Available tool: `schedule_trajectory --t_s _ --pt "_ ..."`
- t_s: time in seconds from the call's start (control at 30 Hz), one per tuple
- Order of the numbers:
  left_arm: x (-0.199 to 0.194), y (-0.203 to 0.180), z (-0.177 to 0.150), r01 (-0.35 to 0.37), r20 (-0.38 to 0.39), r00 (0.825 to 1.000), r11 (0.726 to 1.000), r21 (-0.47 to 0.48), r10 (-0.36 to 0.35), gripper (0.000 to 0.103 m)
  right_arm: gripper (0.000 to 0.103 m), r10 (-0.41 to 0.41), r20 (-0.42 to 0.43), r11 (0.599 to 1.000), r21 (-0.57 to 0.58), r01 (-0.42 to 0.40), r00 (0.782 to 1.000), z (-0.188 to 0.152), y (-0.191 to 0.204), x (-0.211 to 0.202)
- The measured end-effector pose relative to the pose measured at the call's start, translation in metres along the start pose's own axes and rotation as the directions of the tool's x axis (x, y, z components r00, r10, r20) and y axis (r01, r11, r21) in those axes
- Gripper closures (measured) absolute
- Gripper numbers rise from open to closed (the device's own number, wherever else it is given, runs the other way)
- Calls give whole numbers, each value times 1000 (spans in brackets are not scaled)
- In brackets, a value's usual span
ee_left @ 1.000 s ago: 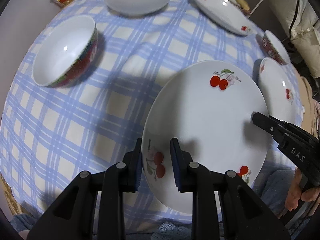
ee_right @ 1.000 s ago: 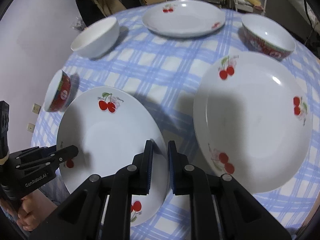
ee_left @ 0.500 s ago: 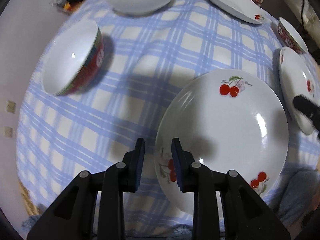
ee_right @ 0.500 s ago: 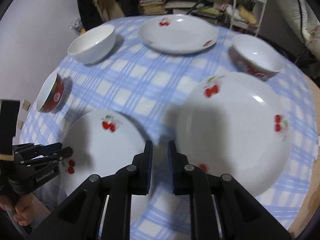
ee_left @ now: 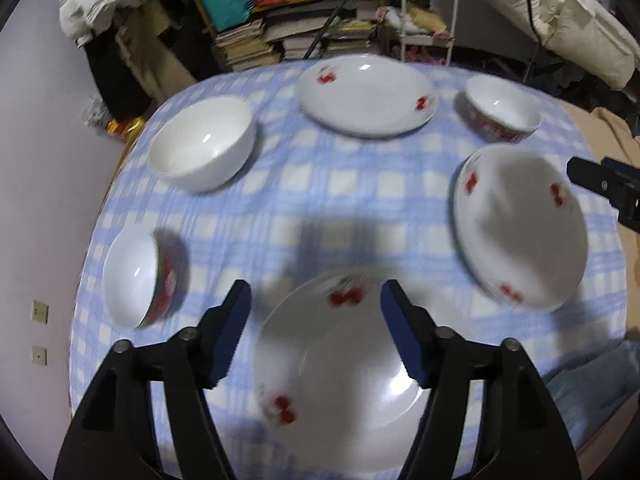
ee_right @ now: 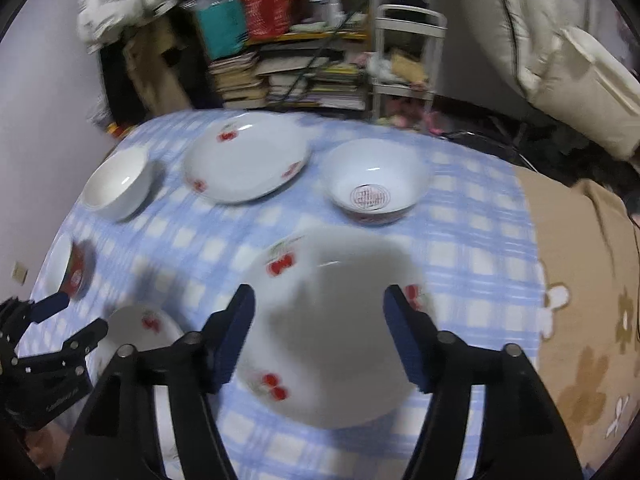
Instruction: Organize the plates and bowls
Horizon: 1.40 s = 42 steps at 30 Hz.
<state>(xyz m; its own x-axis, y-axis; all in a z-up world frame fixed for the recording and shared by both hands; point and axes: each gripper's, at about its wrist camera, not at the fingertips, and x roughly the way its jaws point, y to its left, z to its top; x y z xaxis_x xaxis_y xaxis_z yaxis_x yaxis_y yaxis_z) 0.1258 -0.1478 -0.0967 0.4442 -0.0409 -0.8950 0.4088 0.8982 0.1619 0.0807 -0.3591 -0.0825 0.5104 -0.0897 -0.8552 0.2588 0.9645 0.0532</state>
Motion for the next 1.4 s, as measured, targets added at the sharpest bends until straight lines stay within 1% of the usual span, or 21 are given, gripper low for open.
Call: schedule_trajectory --t_s 0.03,0.17,0.23,0.33,0.47,0.6,0.73,0.87,0.9,0.93,1.0,1.07,1.1,1.13,1.17,1.2,1.23,1.27,1.3,1.33,1.4 --pt "0 -5 6 7 2 1000 1000 0 -7 30 19 -1 0 1000 23 1 1000 3 -10 0" --pt "5 -27 26 34 -7 999 999 14 -34 25 8 -11 -9 999 48 11 1000 7 -34 2" --pt "8 -36 36 45 -13 999 999 17 -45 19 4 -23 -21 999 36 24 1000 7 -42 6" --pt "14 -48 47 59 -15 998 998 26 -59 16 4 -31 -31 999 27 32 999 4 -54 14" --pt "28 -67 57 70 -34 997 995 71 -68 16 4 -56 -59 998 38 58 997 -2 -71 29" --pt "44 -82 61 89 -66 994 992 94 -83 15 4 -54 -87 997 54 59 995 -7 -86 43" --pt "64 -91 61 110 -111 989 991 82 -101 16 4 -18 -127 995 92 30 992 -10 -96 56" --pt "78 -95 58 138 -128 983 987 76 -128 16 4 34 -150 991 134 -14 988 -13 -101 66" --pt "80 -96 57 148 -132 982 986 76 -137 18 5 48 -153 990 141 -26 987 -13 -102 68" --pt "84 -96 57 155 -139 980 985 72 -144 23 10 61 -156 988 149 -38 986 -14 -102 70" --pt "91 -98 57 170 -163 974 984 61 -158 28 19 87 -170 984 168 -58 982 -15 -104 76" --pt "99 -101 56 204 -194 962 978 45 -191 42 31 114 -192 978 196 -75 975 -18 -108 82" --pt "103 -103 56 221 -216 954 974 48 -206 53 44 134 -205 972 215 -89 969 -20 -110 85" --pt "107 -105 55 224 -234 950 973 54 -206 55 53 150 -216 968 229 -100 965 -21 -111 88" --pt "107 -107 55 220 -223 954 974 60 -202 55 57 166 -232 963 246 -107 959 -23 -113 91" --pt "106 -108 55 221 -213 956 973 67 -203 58 64 169 -241 961 254 -106 956 -25 -115 93" --pt "106 -110 56 227 -210 956 970 83 -206 64 71 171 -247 959 262 -104 954 -27 -117 94" --pt "105 -113 57 241 -214 953 965 100 -216 68 74 179 -248 955 275 -108 952 -29 -119 94" --pt "106 -115 57 270 -225 944 956 112 -240 78 77 193 -245 949 292 -117 950 -30 -122 94" --pt "108 -118 58 307 -253 929 944 119 -270 79 78 215 -240 939 317 -133 947 -31 -125 95" --pt "110 -118 59 315 -253 927 941 121 -277 79 81 246 -239 921 360 -149 940 -34 -129 97"
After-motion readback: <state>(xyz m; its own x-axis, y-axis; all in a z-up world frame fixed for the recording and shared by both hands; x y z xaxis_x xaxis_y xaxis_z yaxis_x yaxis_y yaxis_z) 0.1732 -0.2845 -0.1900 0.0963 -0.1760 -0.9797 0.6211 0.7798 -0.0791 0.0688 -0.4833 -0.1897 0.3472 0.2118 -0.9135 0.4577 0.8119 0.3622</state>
